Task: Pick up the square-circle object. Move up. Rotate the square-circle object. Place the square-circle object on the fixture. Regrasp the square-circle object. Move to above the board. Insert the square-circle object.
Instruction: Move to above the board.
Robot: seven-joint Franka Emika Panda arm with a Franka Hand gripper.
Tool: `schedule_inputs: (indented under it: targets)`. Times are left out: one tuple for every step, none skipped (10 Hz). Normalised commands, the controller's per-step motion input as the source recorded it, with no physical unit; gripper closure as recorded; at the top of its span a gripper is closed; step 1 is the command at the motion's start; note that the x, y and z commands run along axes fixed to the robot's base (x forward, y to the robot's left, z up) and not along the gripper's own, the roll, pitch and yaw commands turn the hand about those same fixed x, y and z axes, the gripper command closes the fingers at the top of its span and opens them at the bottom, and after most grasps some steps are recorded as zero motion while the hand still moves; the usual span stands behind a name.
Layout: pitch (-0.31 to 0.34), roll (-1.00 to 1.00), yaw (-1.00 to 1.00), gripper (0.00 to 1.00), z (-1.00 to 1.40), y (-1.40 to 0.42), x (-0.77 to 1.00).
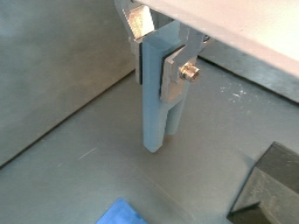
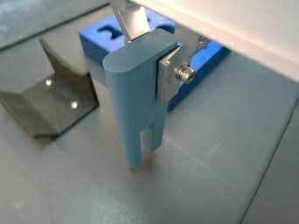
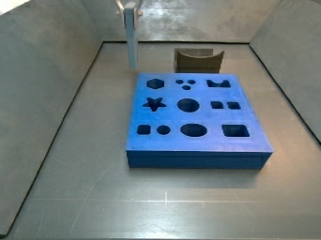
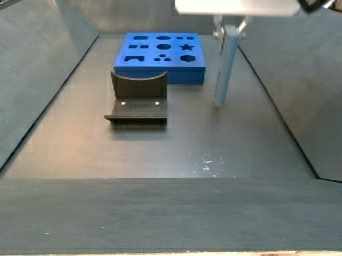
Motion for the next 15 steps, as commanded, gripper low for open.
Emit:
schedule_inputs:
  targets:
    - [0.008,-0.27,-0.03,1.0,1.0,-0.21,0.03]
    - [0.028,-0.26,-0.03,1.0,1.0,-0.19,0.03]
    - [0.074,-0.24,-0.03,1.0,1.0,-0.17,0.03]
    - [0.098,-0.24,-0.02,1.0,1.0,-0.16,0.03]
    - [0.102,-0.22,-0.02,1.0,1.0,-0.14,0.03]
    - [0.102,-0.21,-0.02,1.0,1.0,-0.12,0.02]
    - [0.098,-0.19,-0.02,1.0,1.0,-0.1,0.02]
    - [0.096,-0.19,-0.02,1.0,1.0,-0.09,0.01]
    - [0.097,-0.19,-0.01,1.0,0.86,-0.06,0.01]
    - [0.1,-0.19,-0.01,1.0,0.66,-0.04,0.01]
    - [0.097,-0.18,-0.01,1.0,0.51,-0.02,0.01]
    - [0.096,-0.18,-0.01,1.0,0.31,-0.01,0.0]
    - [0.511,0.27,0.12,1.0,0.24,-1.0,0.31]
    - [0.504,0.28,0.12,1.0,0.19,-1.0,0.31]
    - [0.485,0.33,0.1,1.0,0.2,-1.0,0.34]
